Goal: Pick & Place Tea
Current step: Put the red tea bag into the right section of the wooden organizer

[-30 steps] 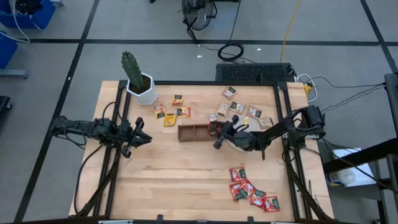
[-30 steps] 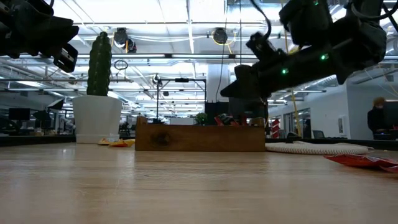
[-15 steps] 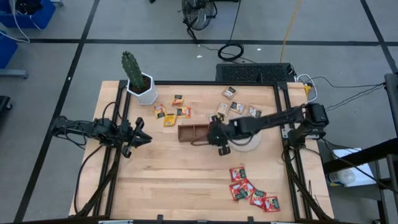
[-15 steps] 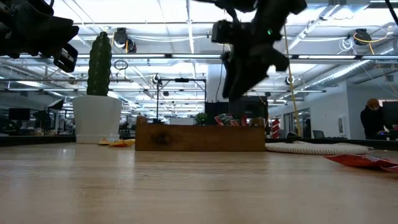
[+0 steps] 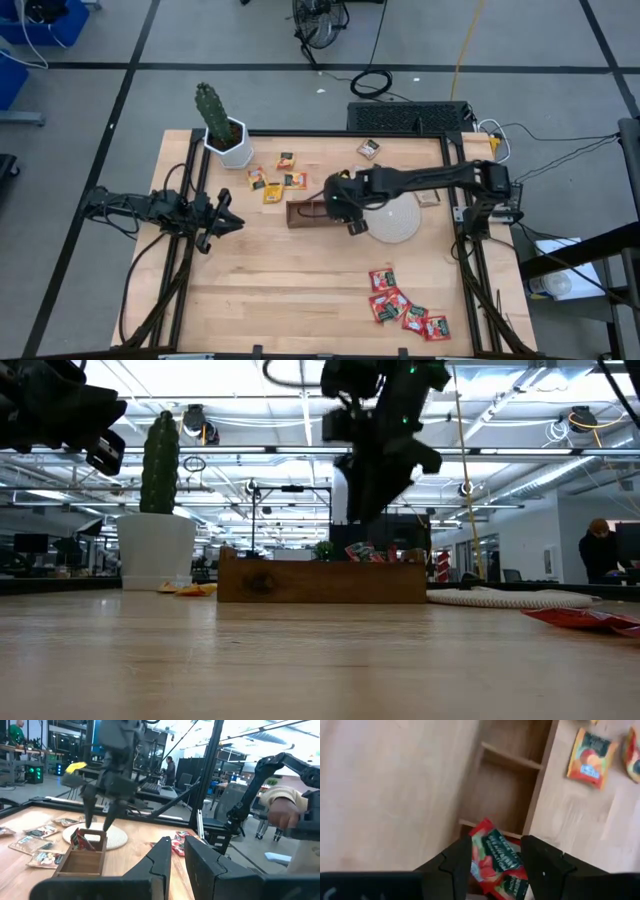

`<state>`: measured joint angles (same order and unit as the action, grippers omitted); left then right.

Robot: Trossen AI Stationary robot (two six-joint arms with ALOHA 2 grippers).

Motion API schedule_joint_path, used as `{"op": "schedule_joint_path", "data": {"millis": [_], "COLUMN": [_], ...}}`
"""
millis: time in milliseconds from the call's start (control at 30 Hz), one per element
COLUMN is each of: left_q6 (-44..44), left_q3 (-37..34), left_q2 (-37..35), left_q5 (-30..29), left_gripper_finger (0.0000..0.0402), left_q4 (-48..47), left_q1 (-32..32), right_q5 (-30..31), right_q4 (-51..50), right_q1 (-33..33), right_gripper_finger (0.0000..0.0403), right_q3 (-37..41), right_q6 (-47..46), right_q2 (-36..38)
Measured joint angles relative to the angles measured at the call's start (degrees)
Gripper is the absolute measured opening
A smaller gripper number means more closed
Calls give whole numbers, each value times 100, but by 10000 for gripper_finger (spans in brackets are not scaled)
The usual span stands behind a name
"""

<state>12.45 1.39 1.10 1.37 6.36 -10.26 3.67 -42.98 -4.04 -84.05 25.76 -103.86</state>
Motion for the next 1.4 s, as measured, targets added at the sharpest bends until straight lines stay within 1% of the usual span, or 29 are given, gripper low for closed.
{"op": "schedule_joint_path", "data": {"millis": [100,233,433,533,733,1167,1367,1400], "left_q6": [0,0,0,0,0,0,0,0], "left_q3": [0,0,0,0,0,0,0,0], "left_q2": [0,2,0,0,0,0,0,0], "left_q5": [2,2,2,2,0,1,0,0], "left_gripper_finger": [58,58,58,58,58,58,58,58], "left_q4": [-23,-30,-21,-16,-23,-28,-18,-18], "left_q1": [0,0,0,0,0,0,0,0], "right_q5": [-223,-367,-409,-416,-686,-624,-76,-56], "right_q4": [54,257,465,540,450,75,-106,-135], "right_q1": [-94,-123,-259,-309,-312,-312,-221,-199], "right_gripper_finger": [155,155,155,155,155,155,155,155], "right_q3": [2,0,0,0,-2,4,4,4], "right_q6": [87,184,289,341,360,374,411,422], "right_q2": [-123,-113,-123,-297,-545,-542,-539,-533]}}
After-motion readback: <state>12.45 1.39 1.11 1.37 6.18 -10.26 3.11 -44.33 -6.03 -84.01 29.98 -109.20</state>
